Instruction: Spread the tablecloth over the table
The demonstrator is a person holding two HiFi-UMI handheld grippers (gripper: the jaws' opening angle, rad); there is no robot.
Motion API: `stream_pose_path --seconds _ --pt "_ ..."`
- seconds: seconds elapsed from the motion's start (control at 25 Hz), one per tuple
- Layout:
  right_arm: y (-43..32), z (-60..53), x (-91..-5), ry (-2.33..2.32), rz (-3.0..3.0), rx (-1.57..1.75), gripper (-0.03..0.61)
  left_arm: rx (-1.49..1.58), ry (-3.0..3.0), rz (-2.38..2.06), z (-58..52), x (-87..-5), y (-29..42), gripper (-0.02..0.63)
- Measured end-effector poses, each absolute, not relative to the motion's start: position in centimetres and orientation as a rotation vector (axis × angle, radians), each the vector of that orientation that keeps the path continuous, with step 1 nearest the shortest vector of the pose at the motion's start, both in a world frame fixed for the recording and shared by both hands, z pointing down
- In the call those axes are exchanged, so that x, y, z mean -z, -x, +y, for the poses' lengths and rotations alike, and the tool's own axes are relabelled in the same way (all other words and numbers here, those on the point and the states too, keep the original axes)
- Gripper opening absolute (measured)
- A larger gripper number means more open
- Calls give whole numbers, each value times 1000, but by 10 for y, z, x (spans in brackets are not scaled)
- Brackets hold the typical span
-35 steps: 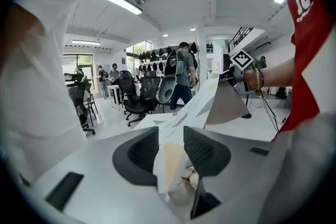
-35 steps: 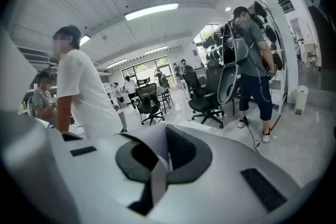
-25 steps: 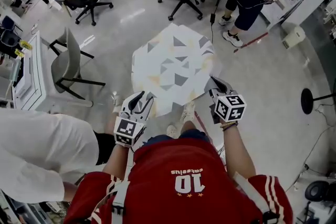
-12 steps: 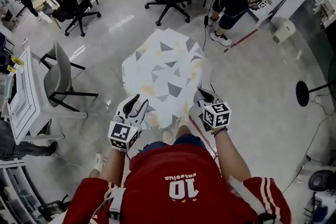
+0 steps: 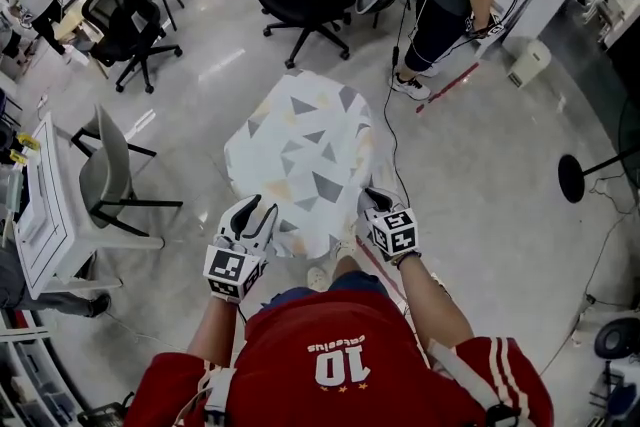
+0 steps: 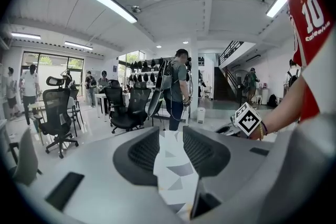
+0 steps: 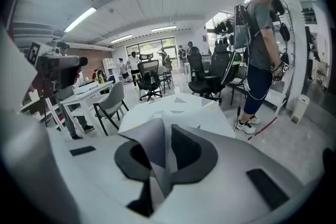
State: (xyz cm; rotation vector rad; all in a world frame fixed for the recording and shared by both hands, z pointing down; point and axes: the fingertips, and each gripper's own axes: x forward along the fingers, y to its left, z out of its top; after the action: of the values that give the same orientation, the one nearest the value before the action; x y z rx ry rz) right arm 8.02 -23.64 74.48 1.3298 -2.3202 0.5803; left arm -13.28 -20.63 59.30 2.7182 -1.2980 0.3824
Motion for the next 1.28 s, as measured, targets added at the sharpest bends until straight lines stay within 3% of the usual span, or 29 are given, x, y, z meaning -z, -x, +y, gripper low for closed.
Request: stream_pose_path --seconds 0.4,1.28 --pt "-158 -206 -774 -1434 -2109 -662 124 -380 -2739 -1256 -219 -586 115 146" --pt "-219 -171 -750 -1516 -1989 -621 150 -212 -2850 -1329 -250 -529 113 146"
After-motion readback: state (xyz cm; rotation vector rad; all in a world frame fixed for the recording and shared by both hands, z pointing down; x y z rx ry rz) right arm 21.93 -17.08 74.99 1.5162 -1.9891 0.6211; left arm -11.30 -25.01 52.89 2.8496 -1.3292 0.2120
